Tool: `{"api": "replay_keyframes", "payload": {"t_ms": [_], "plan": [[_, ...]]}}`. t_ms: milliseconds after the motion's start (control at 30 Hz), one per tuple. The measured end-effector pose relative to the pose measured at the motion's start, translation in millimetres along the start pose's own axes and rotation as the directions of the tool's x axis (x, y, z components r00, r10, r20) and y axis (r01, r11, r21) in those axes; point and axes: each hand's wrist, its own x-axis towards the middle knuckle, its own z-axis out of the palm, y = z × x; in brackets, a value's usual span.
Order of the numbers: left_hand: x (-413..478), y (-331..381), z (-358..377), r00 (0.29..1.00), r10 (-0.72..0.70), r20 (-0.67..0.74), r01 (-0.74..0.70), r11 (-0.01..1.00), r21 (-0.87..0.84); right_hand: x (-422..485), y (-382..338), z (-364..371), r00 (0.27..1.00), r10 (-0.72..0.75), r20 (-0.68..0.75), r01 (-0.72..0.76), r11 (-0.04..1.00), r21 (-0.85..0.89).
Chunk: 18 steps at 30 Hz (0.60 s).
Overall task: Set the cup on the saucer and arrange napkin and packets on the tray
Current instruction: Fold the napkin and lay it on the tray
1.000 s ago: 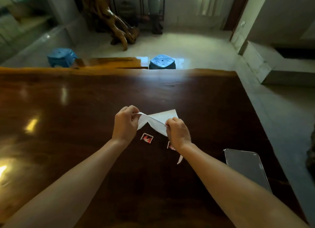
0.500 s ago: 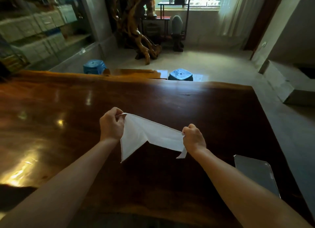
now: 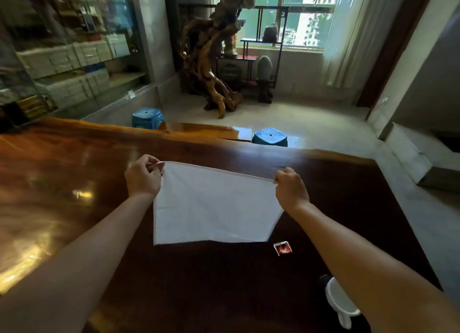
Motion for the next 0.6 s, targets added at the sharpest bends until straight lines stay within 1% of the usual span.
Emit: {"api": "replay_keyframes", "payload": {"t_ms": [133, 233, 333, 400, 467, 600], "plan": [[13, -2, -14, 0.997, 0.071, -0.009, -0.071, 0.997, -0.011, 11, -9, -10, 0.999, -0.025, -0.042, 0.025, 1.0, 0.001], [8, -19, -25, 0.993, 0.118, 0.006, -0.118, 0.993, -0.01, 2, -11, -12, 0.997, -0.056, -0.053, 0.056, 0.998, 0.012], [-10, -42, -32, 0.993, 0.102, 0.056, -0.102, 0.995, -0.003, -18, -12, -7, 0.997, -0.06, -0.042, 0.061, 0.997, 0.038], [-30, -58, -34, 0.994, 0.047, 0.103, -0.048, 0.999, 0.005, -37, -9, 2, 0.999, -0.051, 0.018, 0.05, 0.996, 0.071], [-56, -77, -34, 0.987, -0.017, 0.162, 0.012, 0.999, 0.033, -62, -3, 14, 0.992, -0.03, 0.126, 0.018, 0.995, 0.096], [-125, -118, -39, 0.939, -0.073, 0.337, 0.027, 0.99, 0.139, -125, 18, 46, 0.939, 0.016, 0.344, -0.048, 0.995, 0.085]]}}
